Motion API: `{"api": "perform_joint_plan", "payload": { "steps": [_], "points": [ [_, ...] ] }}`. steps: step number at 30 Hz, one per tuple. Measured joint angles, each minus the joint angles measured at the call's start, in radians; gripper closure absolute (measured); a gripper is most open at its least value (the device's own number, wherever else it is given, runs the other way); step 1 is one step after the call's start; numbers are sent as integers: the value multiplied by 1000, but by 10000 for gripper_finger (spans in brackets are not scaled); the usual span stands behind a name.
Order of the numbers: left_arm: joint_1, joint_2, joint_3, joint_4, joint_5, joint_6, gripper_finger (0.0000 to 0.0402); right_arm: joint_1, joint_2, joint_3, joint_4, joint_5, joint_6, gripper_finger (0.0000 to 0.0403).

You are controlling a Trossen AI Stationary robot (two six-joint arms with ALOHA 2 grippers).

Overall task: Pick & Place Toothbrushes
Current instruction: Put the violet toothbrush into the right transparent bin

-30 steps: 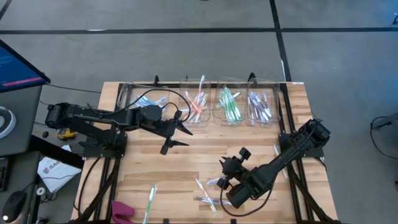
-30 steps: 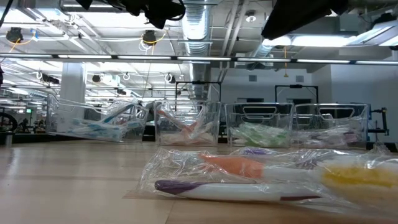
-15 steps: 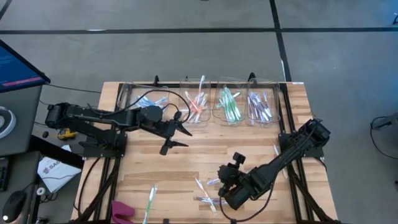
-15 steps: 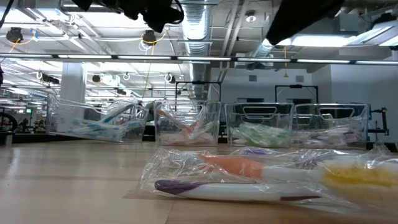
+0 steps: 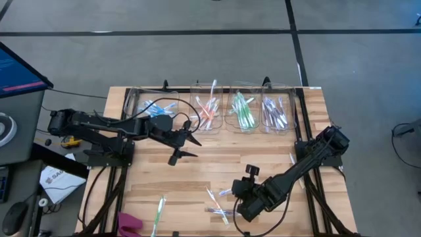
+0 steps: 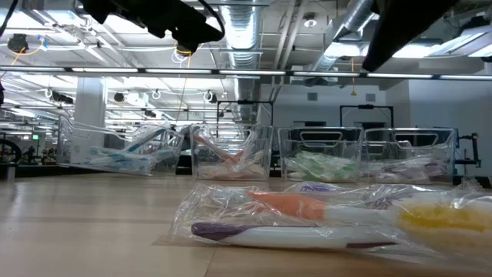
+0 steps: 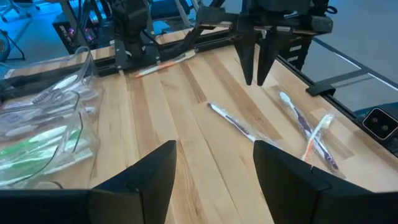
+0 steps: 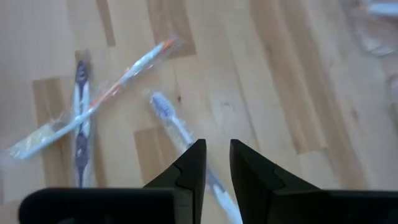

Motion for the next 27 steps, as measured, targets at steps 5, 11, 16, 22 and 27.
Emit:
{"api": "perform_joint_plan", "payload": {
  "steps": [5,11,16,22,27],
  "points": [
    [0,0,-7,-2,0,0,192,-5,25,-1,-1,-38,1,327],
    [0,0,-7,1,0,0,192,-43,82,2,7,-70,3,293],
    [0,0,-7,2,0,-3,192,-63,133,1,35,-128,-13,273],
    [0,0,-7,2,0,-3,192,-66,132,0,65,-128,-8,249],
    [0,0,-7,3,0,-2,192,-62,132,1,94,-129,-12,207]
  ]
}}
